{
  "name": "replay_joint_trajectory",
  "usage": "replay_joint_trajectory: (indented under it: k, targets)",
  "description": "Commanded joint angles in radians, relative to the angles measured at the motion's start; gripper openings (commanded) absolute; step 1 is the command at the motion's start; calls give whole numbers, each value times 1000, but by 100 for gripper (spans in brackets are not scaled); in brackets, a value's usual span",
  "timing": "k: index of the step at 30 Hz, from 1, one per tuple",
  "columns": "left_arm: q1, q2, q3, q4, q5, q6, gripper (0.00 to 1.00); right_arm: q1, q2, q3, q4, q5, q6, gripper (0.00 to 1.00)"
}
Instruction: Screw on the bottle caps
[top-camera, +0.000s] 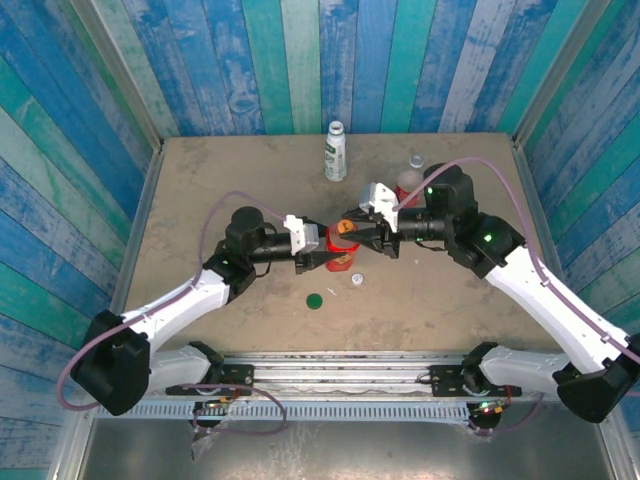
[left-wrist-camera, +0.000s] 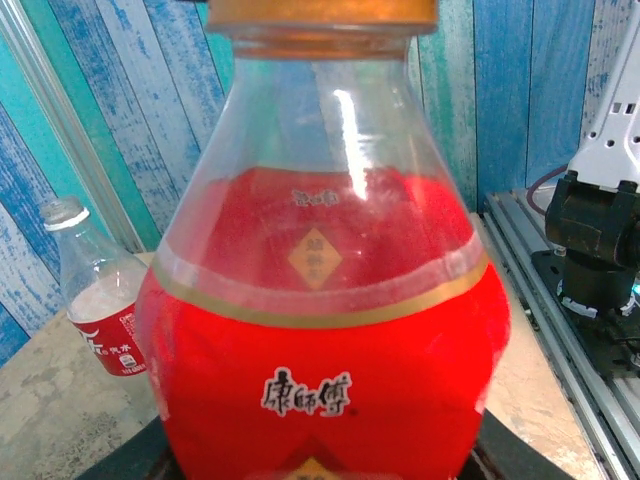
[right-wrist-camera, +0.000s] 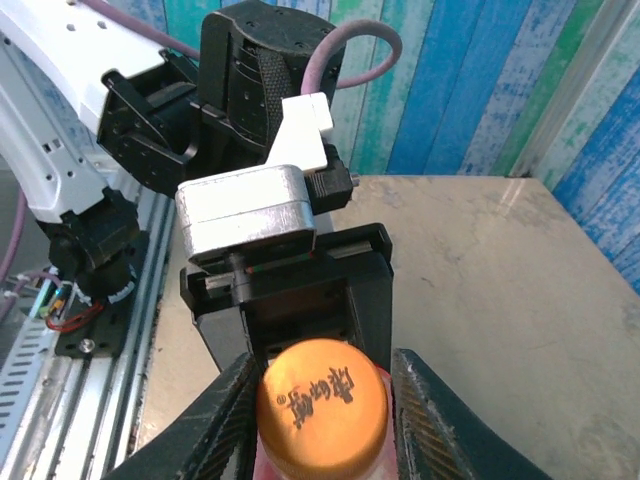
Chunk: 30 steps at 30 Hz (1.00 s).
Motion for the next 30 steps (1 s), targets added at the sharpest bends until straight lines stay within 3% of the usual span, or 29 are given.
replay_joint_trajectory:
  k: [1,7,11,16,21,26,30]
  targets:
    - [2,17,24,-9,26,13,45,-3,19,29,17,-56,10,34]
    - [3,17,21,-12,-2,14,45,-5,20,19,22,-36,25,17]
    - [3,9,2,75,-149,-34,45,-3,18,-29,112,104,217,1]
    - [-13,16,-32,240,-417,-84,44,72,9,-115,237,433,438,0]
    - [-91,60,0,262,-608,-12,44,182,31,-152,236,831,573,0]
    - [-106,67,2,283,-673,-26,44,203,43,-129,128,1017,645,0]
    - [-105,67,20,190,-653,6,48,203,43,-122,142,978,568,0]
